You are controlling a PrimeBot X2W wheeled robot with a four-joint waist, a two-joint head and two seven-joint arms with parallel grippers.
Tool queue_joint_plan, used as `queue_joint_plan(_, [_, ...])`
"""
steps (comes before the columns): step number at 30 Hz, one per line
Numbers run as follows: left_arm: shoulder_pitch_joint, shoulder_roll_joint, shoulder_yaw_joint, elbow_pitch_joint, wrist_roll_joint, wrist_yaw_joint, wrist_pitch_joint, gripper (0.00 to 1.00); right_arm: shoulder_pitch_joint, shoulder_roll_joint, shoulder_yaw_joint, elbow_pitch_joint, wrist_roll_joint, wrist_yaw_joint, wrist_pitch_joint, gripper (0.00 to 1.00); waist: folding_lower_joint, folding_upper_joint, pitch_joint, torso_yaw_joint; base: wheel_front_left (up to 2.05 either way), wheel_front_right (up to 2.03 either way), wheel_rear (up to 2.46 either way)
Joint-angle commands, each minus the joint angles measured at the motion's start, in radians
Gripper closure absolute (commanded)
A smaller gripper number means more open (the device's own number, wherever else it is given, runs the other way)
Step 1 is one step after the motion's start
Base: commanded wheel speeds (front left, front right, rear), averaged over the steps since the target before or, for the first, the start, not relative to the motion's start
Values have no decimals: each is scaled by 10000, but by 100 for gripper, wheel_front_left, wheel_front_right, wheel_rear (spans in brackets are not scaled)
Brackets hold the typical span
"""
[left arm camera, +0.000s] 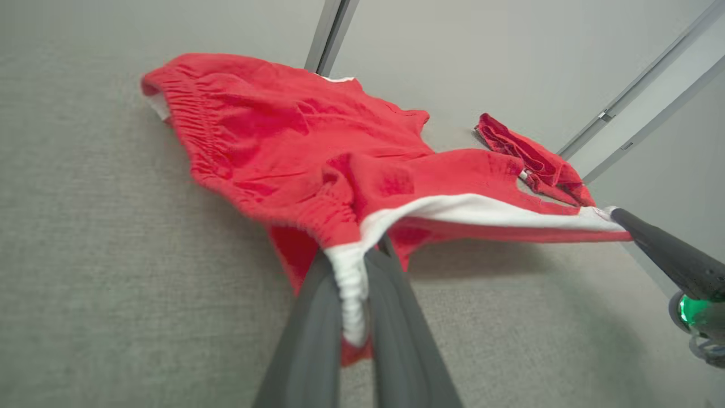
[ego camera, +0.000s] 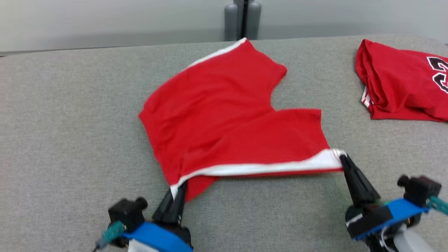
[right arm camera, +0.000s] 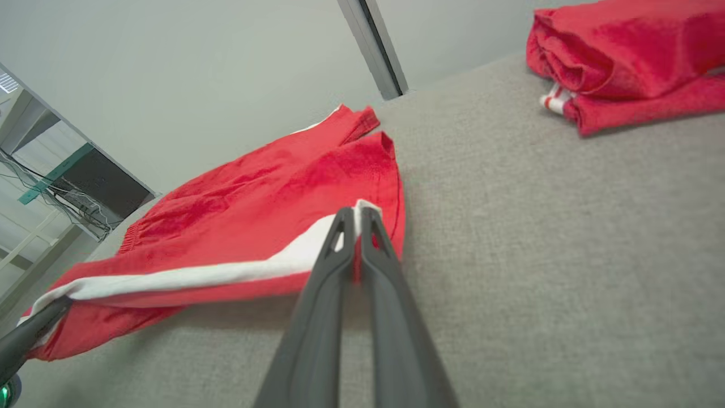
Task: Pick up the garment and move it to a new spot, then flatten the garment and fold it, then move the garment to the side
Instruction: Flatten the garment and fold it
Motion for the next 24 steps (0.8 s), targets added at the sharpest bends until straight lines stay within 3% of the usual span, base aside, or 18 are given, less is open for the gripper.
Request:
queue_joint_plan(1, [402, 94, -19, -266, 130, 179, -44, 100, 681, 46, -264, -311, 48, 2, -50, 100, 4, 4, -86, 86, 0, 0, 0])
queue_joint_plan(7, [1506, 181, -56, -1030, 252, 507, -45, 100, 2332, 313, -1118, -1364, -218, 2, -52, 100, 4, 4, -235, 287, 0, 0, 0])
queue_joint_plan(11, [1628, 328, -60, -1256, 231, 357, -9, 100, 2527, 404, -1659, -1711, -529, 2, 11, 100, 4, 4, -298, 326, 0, 0, 0])
queue_joint_plan(18, [954, 463, -14, -1536, 365, 262, 137, 100, 1165, 223, -1962, -1695, -1008, 0, 219, 100, 4, 4, -291, 467, 0, 0, 0])
queue_joint_plan(24, [-132, 366, -7, -1323, 431, 0, 352, 100, -1095, 68, -1737, -1095, -1319, 2, 476, 100, 4, 4, 5, 940, 0, 0, 0])
